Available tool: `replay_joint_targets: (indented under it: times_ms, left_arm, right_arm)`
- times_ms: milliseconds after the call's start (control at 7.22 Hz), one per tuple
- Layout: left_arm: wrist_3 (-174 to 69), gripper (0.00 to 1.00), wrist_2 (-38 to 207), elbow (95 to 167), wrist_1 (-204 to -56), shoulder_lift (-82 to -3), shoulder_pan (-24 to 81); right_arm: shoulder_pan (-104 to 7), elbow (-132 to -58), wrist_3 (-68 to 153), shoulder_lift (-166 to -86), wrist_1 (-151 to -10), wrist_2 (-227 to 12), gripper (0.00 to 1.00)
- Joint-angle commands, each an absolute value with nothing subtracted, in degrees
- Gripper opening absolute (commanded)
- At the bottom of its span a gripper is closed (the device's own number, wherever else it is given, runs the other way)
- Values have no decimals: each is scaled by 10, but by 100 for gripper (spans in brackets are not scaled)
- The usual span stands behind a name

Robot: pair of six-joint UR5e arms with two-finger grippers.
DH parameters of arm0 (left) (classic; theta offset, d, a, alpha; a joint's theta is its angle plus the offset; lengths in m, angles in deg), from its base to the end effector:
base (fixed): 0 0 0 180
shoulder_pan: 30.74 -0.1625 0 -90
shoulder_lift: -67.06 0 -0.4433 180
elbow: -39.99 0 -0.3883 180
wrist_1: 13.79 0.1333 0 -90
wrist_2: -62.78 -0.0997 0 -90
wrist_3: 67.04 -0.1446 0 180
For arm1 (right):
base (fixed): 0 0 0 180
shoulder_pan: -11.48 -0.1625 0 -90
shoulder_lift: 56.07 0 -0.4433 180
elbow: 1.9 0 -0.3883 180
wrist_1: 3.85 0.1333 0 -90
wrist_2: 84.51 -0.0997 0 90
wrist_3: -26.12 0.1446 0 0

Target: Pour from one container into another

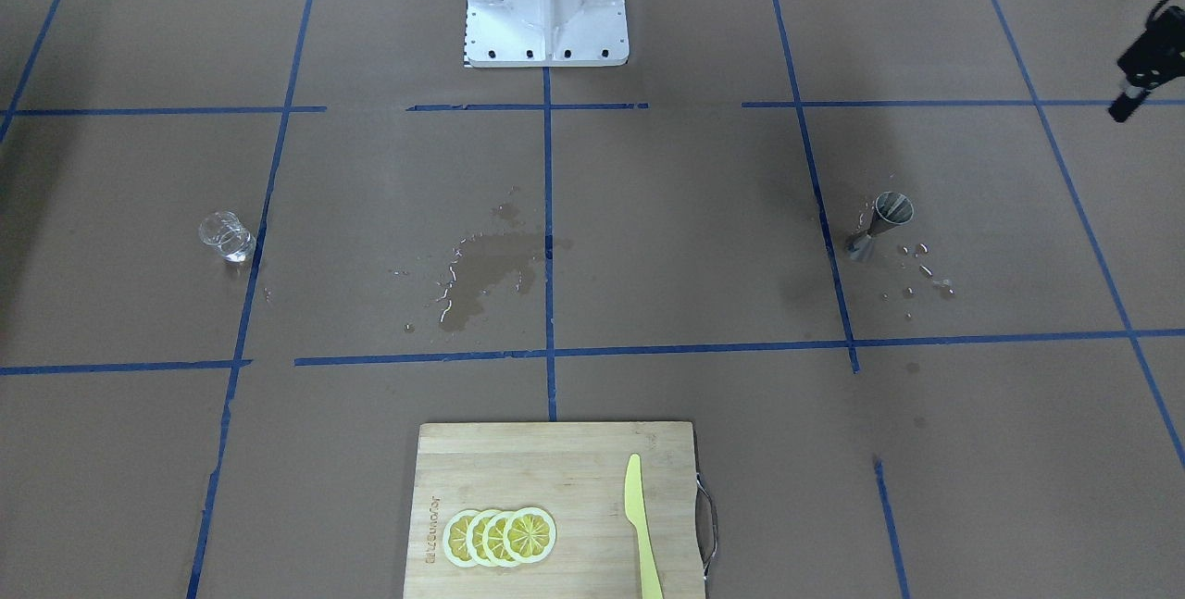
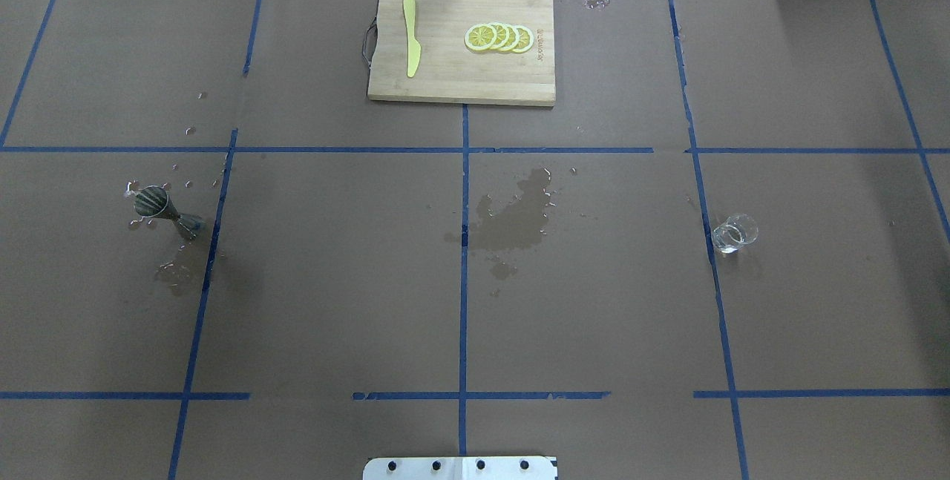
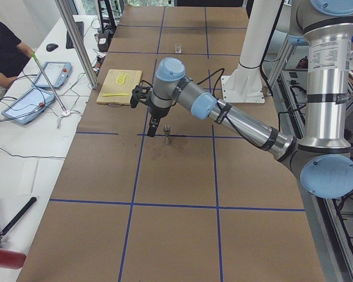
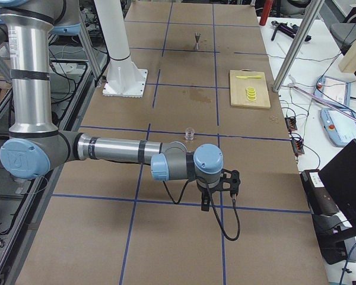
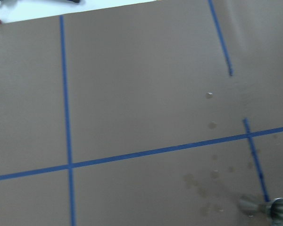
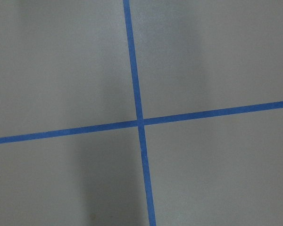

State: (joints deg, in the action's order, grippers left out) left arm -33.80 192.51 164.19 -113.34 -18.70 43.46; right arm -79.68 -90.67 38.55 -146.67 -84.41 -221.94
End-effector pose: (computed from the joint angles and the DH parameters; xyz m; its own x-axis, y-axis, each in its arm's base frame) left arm 0.0836 -0.4454 0.4330 0.6415 0.0955 -0.7612 0.1692 0.9502 0.2618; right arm 0.0368 -0.4946 0.7019 0.6581 0.1315 0.7414 -0.1656 0.9858 -0.0278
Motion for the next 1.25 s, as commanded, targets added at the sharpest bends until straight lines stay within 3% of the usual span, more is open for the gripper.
replay_joint_targets:
  times_ms: [0,138,415,1107]
  left_arm:
    - [-76,100,1776,1690,-1306,-108,243]
    - [4,100,1675,1690,-1392,-65,157]
    - [124,100,1475,1688,-1401,-56,-10]
    - [229,100,1209,1609,-1363,-62,-164]
  right_arm:
    - [-783,-908,391,-1462,-844,-2222,100]
    - [-775,-908,392,-1456,-844,-2223,100]
    - [-753,-933,402,-1455,-842,-2222,100]
    - [-688,-1146,609,-1496,-851,-2215,100]
